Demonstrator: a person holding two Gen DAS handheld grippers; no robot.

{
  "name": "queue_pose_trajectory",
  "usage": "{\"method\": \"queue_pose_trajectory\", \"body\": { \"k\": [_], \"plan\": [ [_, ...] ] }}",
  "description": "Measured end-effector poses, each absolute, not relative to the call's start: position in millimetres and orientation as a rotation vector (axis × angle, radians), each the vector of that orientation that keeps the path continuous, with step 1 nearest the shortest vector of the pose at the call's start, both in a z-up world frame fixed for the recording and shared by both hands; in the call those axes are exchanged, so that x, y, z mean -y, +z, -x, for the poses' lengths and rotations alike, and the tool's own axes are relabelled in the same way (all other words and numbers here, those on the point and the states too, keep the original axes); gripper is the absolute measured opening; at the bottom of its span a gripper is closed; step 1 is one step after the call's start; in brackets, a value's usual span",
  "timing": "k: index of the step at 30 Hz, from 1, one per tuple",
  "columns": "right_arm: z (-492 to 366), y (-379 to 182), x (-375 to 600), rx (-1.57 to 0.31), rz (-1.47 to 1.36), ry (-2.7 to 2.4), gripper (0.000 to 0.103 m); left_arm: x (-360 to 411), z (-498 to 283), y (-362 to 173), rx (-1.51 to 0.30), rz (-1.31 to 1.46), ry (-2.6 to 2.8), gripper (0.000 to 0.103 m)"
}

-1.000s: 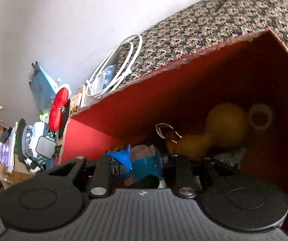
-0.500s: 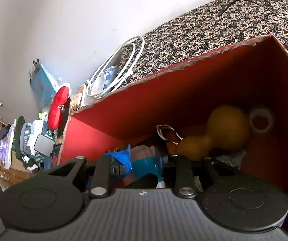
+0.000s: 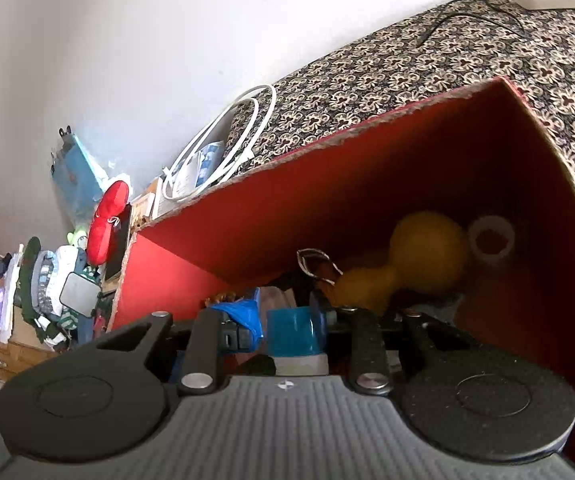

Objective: Organize rigid objects
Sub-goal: 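Lower the bottle into the box beside the clear container, then open the right gripper to release the bottle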

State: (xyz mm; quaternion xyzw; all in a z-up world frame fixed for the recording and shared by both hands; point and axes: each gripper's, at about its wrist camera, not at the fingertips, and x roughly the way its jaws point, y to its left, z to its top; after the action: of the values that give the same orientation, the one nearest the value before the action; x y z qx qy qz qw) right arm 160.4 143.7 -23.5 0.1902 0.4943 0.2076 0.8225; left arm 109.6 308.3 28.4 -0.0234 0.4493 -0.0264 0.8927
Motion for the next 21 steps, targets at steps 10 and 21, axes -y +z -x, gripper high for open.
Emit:
{"method": "queue_pose_trajectory", "body": {
  "k": [10, 21],
  "plan": [
    [-137, -9, -123, -1.020, -0.424, 0.450, 0.010, -295, -86, 40, -0.922, 0.009, -0.012, 0.052],
    [-105, 5, -100, -0.995, -0.435, 0.478, 0.010, -276, -54, 54, -0.898, -0.008, 0.038, 0.055]
  ]
}}
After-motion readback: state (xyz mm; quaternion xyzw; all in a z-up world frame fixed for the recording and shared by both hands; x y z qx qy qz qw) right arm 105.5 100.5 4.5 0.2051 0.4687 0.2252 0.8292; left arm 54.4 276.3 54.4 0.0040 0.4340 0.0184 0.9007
